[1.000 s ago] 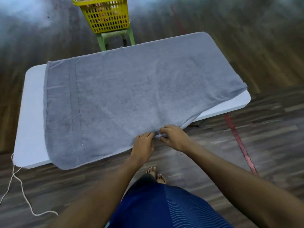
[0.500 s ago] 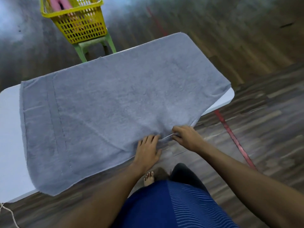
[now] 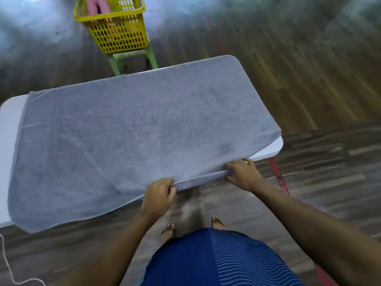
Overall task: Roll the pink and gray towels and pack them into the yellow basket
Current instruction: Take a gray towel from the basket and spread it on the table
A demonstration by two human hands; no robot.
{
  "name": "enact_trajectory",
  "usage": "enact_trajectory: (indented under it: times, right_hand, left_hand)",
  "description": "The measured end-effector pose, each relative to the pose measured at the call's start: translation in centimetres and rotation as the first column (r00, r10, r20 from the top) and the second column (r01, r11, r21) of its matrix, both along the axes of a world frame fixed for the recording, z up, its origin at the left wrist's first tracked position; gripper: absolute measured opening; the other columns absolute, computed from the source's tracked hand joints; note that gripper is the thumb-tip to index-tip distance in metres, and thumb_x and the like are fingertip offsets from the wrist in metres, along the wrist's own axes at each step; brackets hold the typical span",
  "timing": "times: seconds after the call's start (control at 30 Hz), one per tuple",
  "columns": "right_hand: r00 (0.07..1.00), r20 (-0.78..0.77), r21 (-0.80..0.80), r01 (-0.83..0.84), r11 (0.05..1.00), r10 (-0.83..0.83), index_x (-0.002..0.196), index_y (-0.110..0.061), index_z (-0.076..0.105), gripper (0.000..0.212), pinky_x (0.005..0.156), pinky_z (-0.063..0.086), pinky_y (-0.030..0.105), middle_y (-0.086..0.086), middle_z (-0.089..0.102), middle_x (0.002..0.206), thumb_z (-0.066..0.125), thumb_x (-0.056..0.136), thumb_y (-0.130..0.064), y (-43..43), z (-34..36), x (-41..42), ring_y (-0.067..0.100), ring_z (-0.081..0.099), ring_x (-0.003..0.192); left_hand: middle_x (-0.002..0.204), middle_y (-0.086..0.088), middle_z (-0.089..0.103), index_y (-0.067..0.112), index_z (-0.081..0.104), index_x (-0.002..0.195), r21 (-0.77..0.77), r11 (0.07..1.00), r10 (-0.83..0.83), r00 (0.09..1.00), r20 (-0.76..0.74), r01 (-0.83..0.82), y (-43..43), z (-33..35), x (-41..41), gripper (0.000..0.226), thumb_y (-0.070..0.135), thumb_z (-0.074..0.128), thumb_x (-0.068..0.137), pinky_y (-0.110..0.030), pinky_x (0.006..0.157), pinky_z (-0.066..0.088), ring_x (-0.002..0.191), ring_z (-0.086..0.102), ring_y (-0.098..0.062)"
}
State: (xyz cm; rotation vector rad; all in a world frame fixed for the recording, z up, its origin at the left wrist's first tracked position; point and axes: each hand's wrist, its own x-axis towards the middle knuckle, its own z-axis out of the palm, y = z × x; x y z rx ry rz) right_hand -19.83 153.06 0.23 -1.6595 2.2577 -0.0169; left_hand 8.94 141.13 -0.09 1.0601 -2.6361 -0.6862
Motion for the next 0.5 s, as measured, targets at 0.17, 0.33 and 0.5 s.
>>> enact_trajectory:
  times: [0.17,0.33,0.5]
  right_hand:
    - [0.995,0.039,-0.119,-0.086,0.989,0.091,0.091,-0.025,0.064,0.019,0.086,0.026,0.035,-0.003,0.067,0.095,0.064,0.083,-0.043,1.5,0.8,-3.1,0.021,0.061,0.098]
    - [0.989,0.055,-0.263,-0.117,0.958,0.136,0.083,-0.027,0.062,0.017,0.074,0.019,0.033,-0.006,0.064,0.083,0.068,0.08,-0.042,2.7,1.2,-3.4,0.019,0.061,0.084]
    - [0.997,-0.018,-0.142,-0.073,0.987,0.072,0.087,-0.026,0.061,0.021,0.074,0.022,0.035,-0.005,0.066,0.091,0.066,0.08,-0.045,4.3,1.5,-6.8,0.02,0.061,0.091]
  left_hand:
    - [0.103,0.002,0.058,0.022,0.058,0.109,-0.067,0.998,-0.007,0.984,0.179,0.019,3.7,-1.6,-4.9,0.034,0.035,0.047,0.08,-0.035,0.085,0.038,0.098,0.052,-0.02]
    - [0.104,0.003,0.063,0.021,0.062,0.113,0.017,0.997,-0.08,0.993,0.09,0.079,7.6,-0.9,-14.3,0.029,0.03,0.051,0.088,-0.035,0.085,0.04,0.098,0.057,-0.02]
    - [0.087,-0.001,0.057,0.014,0.061,0.094,-0.004,0.998,-0.066,0.995,-0.081,0.065,8.4,0.5,-16.5,0.017,0.018,0.045,0.092,-0.031,0.072,0.038,0.08,0.05,-0.019]
